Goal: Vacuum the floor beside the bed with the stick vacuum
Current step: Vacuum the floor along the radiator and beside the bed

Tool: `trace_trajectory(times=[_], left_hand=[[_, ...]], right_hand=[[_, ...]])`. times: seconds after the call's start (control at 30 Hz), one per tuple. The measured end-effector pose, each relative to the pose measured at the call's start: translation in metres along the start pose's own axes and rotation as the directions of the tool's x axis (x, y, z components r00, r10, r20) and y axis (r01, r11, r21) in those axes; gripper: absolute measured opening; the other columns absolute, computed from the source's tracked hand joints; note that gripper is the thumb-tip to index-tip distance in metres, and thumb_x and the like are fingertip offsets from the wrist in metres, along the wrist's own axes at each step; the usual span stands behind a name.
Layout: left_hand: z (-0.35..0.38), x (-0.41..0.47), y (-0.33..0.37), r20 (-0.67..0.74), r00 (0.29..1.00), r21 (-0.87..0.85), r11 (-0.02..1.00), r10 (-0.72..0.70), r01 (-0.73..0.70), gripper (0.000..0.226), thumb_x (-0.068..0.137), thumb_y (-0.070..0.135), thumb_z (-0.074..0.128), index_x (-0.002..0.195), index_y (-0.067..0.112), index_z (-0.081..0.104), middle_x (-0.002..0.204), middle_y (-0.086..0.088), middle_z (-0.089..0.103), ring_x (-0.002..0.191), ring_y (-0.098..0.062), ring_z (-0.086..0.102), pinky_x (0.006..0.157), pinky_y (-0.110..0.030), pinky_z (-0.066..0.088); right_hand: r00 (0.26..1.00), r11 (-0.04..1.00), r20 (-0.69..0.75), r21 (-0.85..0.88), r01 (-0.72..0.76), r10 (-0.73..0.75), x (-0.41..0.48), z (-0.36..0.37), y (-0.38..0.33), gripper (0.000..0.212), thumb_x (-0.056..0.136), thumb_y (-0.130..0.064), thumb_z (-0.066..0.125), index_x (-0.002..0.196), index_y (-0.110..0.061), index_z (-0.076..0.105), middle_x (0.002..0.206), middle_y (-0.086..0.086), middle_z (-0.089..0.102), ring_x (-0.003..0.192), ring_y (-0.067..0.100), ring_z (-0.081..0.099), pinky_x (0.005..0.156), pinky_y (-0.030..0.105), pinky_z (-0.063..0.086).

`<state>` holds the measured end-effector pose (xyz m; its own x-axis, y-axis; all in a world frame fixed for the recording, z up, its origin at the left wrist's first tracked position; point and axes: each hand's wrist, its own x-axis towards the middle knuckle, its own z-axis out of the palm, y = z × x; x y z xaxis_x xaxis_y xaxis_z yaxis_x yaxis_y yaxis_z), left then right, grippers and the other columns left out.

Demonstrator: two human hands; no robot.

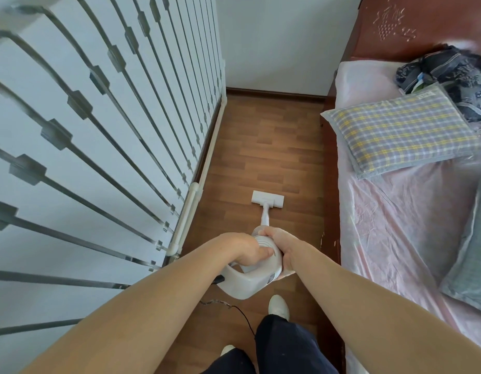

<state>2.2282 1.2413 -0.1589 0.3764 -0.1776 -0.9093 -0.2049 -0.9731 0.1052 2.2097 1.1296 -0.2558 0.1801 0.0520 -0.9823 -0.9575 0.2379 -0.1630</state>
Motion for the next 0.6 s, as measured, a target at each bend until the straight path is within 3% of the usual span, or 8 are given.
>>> trace_trajectory(times=[0.13,0.23,0.33,0.47,0.6], left_hand=[[-0.010,-0.007,0.010,-0.027,1.000,-0.018,1.000,0.008,-0.009,0.069,0.100,0.055,0.021,0.132,0.001,0.049,0.099,-0.013,0.052,0.091,-0.025,0.053,0.090,-0.035,0.042],[-0.016,-0.016,0.013,-0.062,0.998,-0.006,1.000,0.011,-0.011,0.065,0.101,0.053,0.021,0.134,0.004,0.048,0.109,-0.016,0.058,0.092,-0.025,0.053,0.080,-0.030,0.036],[-0.014,-0.027,0.011,-0.080,0.996,0.055,0.998,0.041,-0.037,0.066,0.101,0.053,0.019,0.138,0.005,0.045,0.126,-0.018,0.058,0.109,-0.030,0.057,0.081,-0.030,0.034],[0.009,-0.045,-0.007,-0.080,0.993,0.119,0.990,0.082,-0.072,0.066,0.101,0.054,0.021,0.136,0.005,0.047,0.124,-0.017,0.059,0.093,-0.026,0.050,0.082,-0.031,0.036],[0.038,-0.064,-0.032,-0.094,0.990,0.172,0.981,0.106,-0.089,0.065,0.102,0.051,0.019,0.135,0.003,0.049,0.128,-0.017,0.058,0.098,-0.028,0.052,0.082,-0.029,0.034]], right_hand=[[1.000,1.000,0.011,-0.012,0.018,-0.017,-0.003,-0.008,-0.006,0.036,0.083,-0.038,0.070,0.107,-0.012,0.070,0.097,0.015,0.076,0.086,0.036,0.072,0.084,0.050,0.060],[0.999,0.999,-0.003,-0.008,0.042,-0.042,-0.010,-0.008,-0.008,0.037,0.084,-0.039,0.070,0.110,-0.013,0.070,0.106,0.016,0.076,0.089,0.037,0.072,0.081,0.050,0.060],[0.998,0.998,-0.014,-0.011,0.060,-0.060,-0.017,-0.004,0.000,0.039,0.084,-0.040,0.070,0.114,-0.014,0.070,0.113,0.015,0.076,0.091,0.038,0.072,0.076,0.050,0.060],[0.996,0.996,-0.015,0.006,0.084,-0.084,-0.025,0.012,0.029,0.042,0.084,-0.041,0.070,0.117,-0.016,0.071,0.104,0.013,0.076,0.084,0.036,0.073,0.062,0.045,0.063],[0.994,0.995,-0.035,0.024,0.101,-0.100,-0.028,0.036,0.063,0.045,0.083,-0.041,0.071,0.120,-0.015,0.072,0.104,0.013,0.077,0.087,0.035,0.073,0.068,0.045,0.062]])
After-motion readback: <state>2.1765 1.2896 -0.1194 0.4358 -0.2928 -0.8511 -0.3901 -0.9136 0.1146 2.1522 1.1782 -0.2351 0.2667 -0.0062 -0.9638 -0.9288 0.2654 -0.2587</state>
